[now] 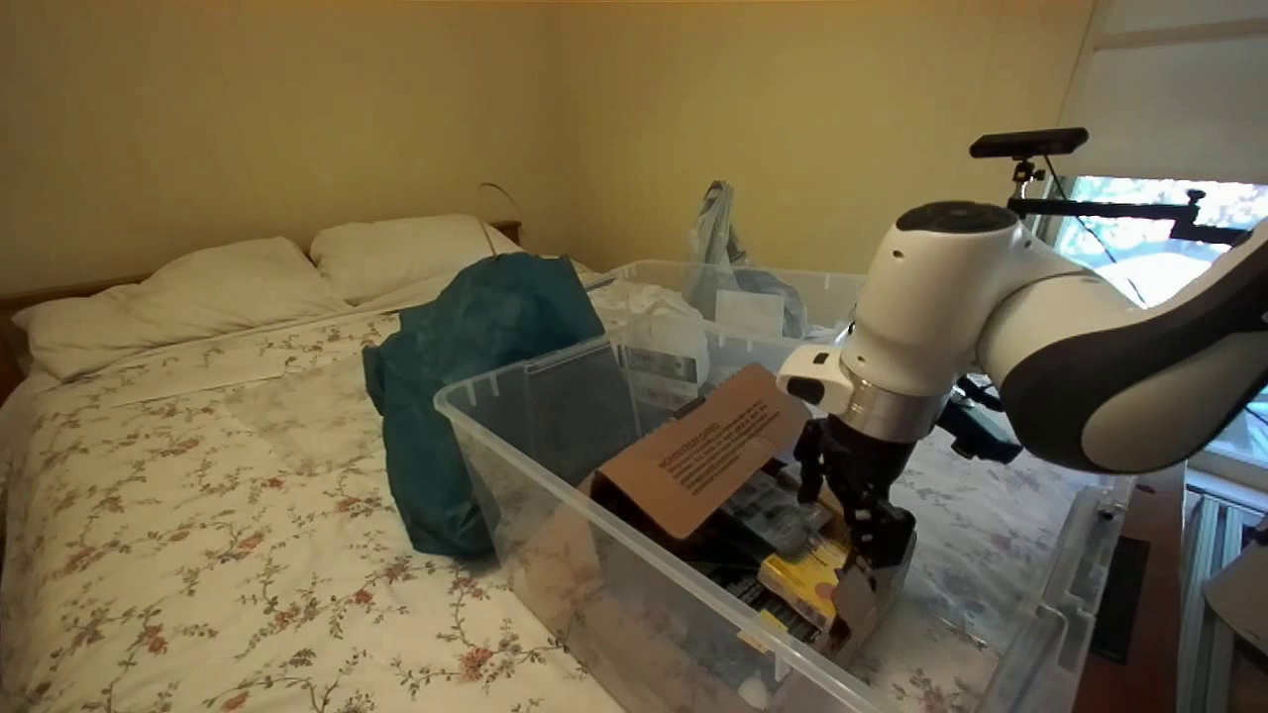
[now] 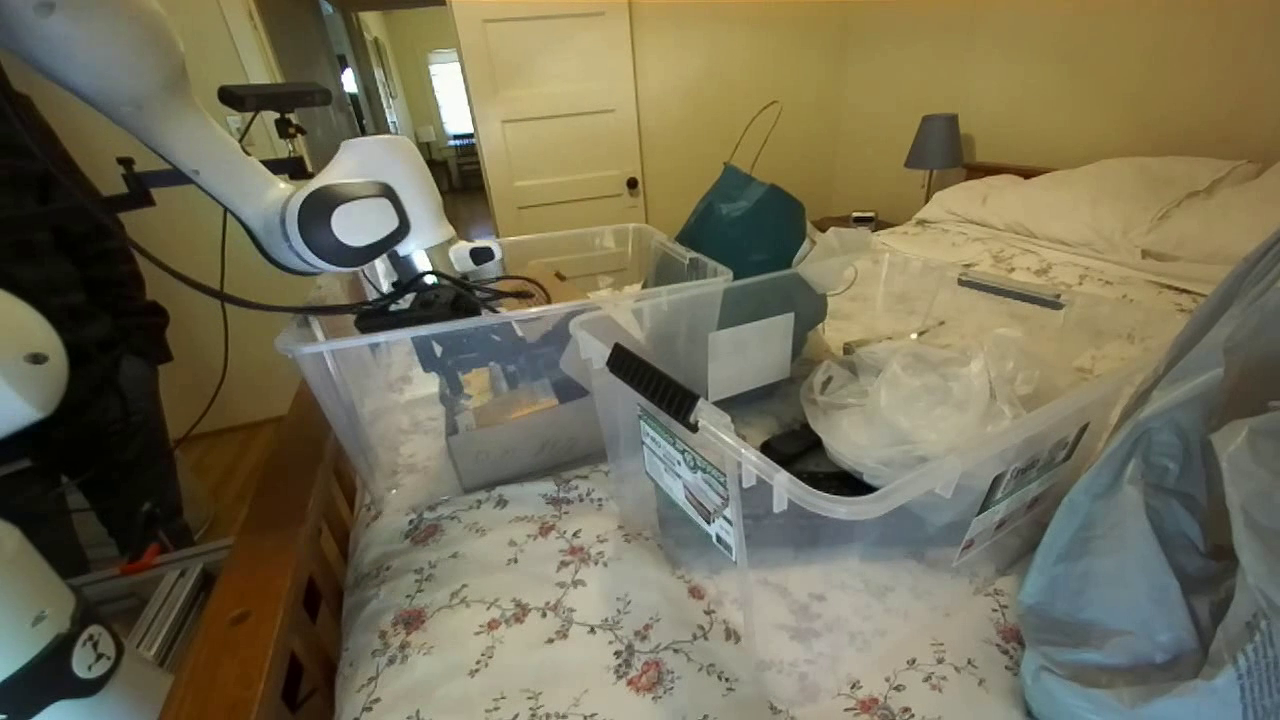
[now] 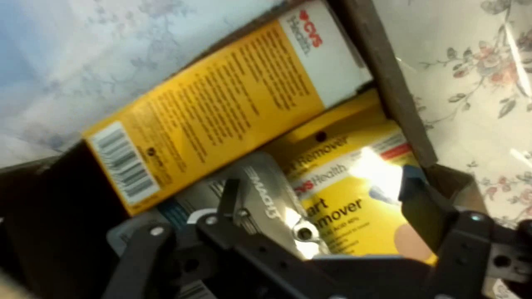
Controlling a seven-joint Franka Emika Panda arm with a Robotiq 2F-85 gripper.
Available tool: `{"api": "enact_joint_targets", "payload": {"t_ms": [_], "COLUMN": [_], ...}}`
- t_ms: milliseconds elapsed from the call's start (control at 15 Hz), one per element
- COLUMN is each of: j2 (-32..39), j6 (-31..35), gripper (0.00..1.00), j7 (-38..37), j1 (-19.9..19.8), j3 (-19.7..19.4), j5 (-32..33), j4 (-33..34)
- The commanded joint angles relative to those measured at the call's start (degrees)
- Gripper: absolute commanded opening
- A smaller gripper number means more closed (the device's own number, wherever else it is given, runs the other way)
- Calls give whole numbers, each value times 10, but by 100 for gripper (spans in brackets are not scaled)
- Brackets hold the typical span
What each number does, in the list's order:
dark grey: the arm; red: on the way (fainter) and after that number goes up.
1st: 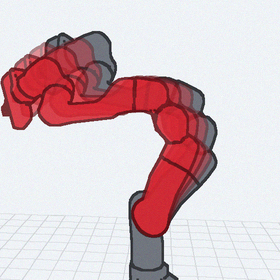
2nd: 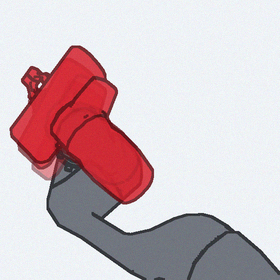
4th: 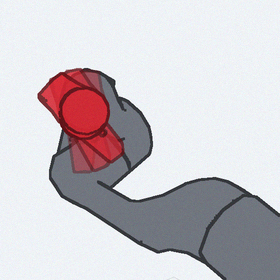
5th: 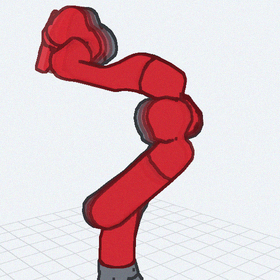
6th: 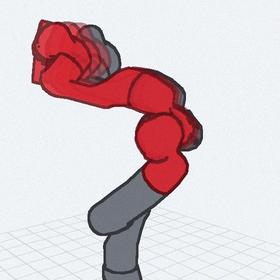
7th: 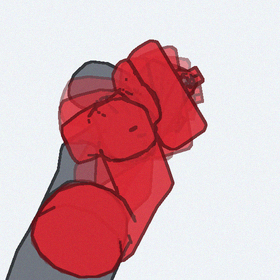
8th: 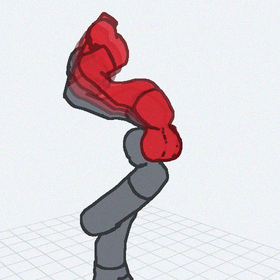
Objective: Close the brown box.
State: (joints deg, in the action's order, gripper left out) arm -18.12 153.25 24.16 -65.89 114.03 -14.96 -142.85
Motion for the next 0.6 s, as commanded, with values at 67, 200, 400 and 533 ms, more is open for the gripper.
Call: {"api": "enact_joint_targets", "payload": {"t_ms": [67, 200, 400, 533], "j2": [-12, -18, -48, -87], "j6": [-134, -154, -161, -162], "gripper": [100, 100, 100, 100], "j7": [-110, -145, -223, -241], "j1": [183, 267, 377, 373], "j3": [-192, -266, -367, -378], "j5": [138, 173, 223, 213], "j4": [66, 90, 119, 132]}}
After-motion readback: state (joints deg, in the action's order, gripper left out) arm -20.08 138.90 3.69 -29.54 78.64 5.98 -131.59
